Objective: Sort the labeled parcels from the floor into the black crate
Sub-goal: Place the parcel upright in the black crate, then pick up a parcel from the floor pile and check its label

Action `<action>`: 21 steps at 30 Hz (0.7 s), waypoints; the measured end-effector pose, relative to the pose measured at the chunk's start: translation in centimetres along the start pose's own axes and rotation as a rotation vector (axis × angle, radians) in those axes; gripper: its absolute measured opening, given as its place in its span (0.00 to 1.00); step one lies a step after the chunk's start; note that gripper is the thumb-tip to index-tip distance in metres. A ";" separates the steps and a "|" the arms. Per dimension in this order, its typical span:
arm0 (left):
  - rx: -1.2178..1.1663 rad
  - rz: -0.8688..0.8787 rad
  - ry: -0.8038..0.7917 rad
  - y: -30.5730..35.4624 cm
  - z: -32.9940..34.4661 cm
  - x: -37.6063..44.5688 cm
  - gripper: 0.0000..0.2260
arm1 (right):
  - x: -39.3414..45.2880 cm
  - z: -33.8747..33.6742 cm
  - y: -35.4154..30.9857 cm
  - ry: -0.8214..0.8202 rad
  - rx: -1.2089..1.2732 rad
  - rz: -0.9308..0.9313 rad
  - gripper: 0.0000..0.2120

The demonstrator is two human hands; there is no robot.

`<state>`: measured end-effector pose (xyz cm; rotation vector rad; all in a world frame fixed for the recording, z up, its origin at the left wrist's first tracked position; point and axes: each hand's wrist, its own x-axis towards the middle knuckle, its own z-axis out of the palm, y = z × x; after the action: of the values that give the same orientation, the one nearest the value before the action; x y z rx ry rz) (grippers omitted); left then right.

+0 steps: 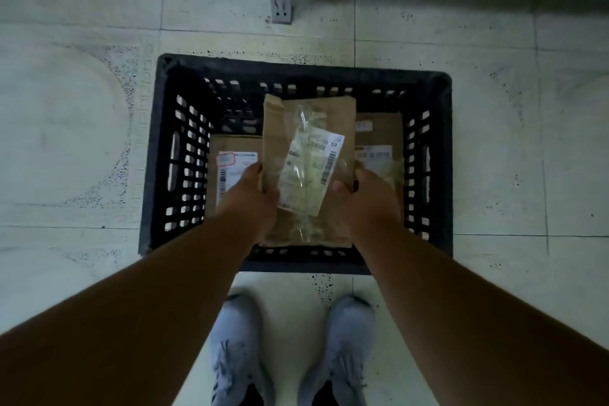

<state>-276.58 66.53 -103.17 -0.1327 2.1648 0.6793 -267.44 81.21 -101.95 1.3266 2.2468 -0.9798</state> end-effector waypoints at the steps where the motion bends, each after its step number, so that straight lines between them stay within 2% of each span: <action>1: 0.023 -0.003 0.001 -0.5 0.6 0.6 0.23 | 0.4 0.7 0.6 -0.028 -0.022 0.002 0.06; 5: 0.157 -0.009 -0.004 -1.6 2.0 2.2 0.23 | 1.8 1.8 1.8 -0.068 -0.062 -0.010 0.08; 8: 0.134 -0.006 -0.020 -1.5 2.3 2.4 0.23 | 2.3 1.5 2.4 -0.016 -0.042 -0.022 0.10; 10: 0.134 -0.021 -0.057 -1.3 1.7 2.1 0.23 | 2.1 0.9 2.4 -0.043 -0.098 -0.018 0.12; 13: 0.221 -0.057 -0.162 0.3 0.4 1.1 0.31 | 1.5 -0.8 1.5 -0.126 -0.147 0.047 0.04; 14: 0.250 -0.079 -0.159 1.3 -0.2 0.3 0.34 | 1.0 -1.8 0.7 -0.121 -0.141 0.052 0.03; 15: 0.275 -0.083 -0.123 2.6 -1.0 -0.7 0.36 | 0.3 -3.0 -0.2 -0.108 -0.123 0.044 0.07; 17: 0.303 0.040 -0.006 5.9 -3.2 -4.2 0.33 | -1.9 -6.0 -2.7 -0.080 -0.060 -0.021 0.17; 19: 0.250 0.266 0.093 9.6 -5.8 -8.9 0.29 | -5.2 -10.0 -5.9 -0.003 0.027 -0.142 0.26; 21: 0.183 0.456 0.186 14.1 -9.2 -14.7 0.27 | -9.3 -15.3 -9.5 0.130 0.119 -0.261 0.30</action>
<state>-278.11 71.73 -81.54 0.4224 2.4500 0.7368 -270.33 83.27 -82.03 1.1957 2.5443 -1.1614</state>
